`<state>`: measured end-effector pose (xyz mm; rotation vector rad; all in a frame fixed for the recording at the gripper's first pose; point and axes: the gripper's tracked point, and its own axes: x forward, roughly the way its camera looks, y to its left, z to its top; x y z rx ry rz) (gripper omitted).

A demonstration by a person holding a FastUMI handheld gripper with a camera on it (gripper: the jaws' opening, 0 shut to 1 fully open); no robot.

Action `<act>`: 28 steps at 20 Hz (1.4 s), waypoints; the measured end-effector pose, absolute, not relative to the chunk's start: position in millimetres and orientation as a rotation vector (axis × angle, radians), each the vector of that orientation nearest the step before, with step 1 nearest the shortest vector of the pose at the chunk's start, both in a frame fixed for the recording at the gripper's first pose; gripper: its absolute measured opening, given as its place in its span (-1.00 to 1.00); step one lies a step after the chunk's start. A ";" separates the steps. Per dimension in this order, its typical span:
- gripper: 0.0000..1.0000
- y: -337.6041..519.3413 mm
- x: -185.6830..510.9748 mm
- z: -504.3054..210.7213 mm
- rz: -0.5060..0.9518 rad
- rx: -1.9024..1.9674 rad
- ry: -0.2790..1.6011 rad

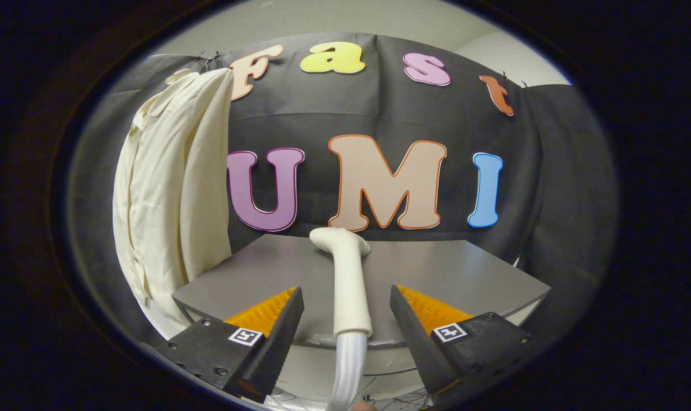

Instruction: Iron the clothes twice with a garment steamer, once on the left side and once on the right side.

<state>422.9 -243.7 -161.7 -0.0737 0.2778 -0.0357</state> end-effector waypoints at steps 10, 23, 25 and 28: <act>0.53 -247.0 470.3 -199.2 0.005 -0.024 0.411; -0.27 -215.9 412.0 -185.9 0.063 0.047 0.445; -0.27 -204.6 395.9 -171.9 0.075 0.065 0.391; -0.27 -177.6 365.8 -156.9 0.118 0.071 0.373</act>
